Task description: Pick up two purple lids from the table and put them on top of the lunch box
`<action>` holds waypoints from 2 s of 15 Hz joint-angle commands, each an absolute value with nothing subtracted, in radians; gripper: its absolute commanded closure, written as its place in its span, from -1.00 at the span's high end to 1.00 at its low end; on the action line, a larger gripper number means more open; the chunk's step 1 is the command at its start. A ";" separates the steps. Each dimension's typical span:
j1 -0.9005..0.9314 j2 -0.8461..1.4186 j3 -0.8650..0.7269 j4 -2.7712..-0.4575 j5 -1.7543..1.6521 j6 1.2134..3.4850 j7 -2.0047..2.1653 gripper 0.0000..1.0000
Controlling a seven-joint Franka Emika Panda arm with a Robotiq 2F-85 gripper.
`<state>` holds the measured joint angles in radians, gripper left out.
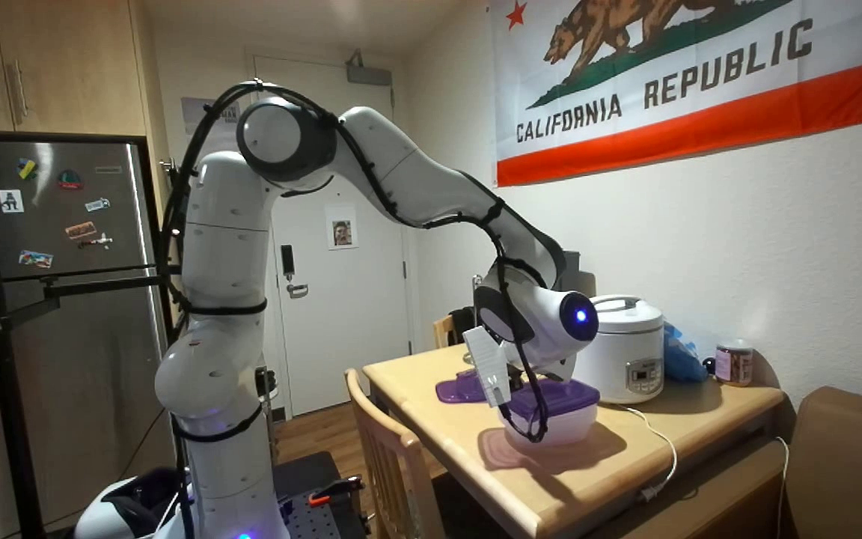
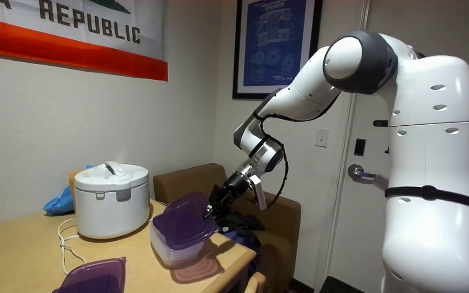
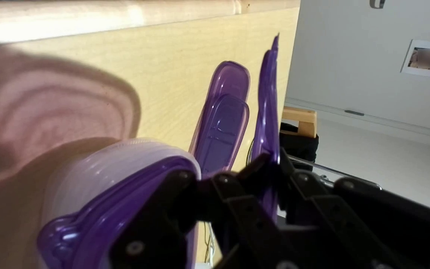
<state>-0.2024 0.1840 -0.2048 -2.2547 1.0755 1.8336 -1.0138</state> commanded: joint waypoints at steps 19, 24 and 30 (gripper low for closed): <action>-0.288 0.553 -0.175 -1.860 1.061 1.715 -0.834 -0.87; -0.309 0.531 -0.186 -1.868 1.054 1.706 -0.844 0.05; -0.321 0.383 -0.245 -1.997 0.990 1.775 -0.859 0.93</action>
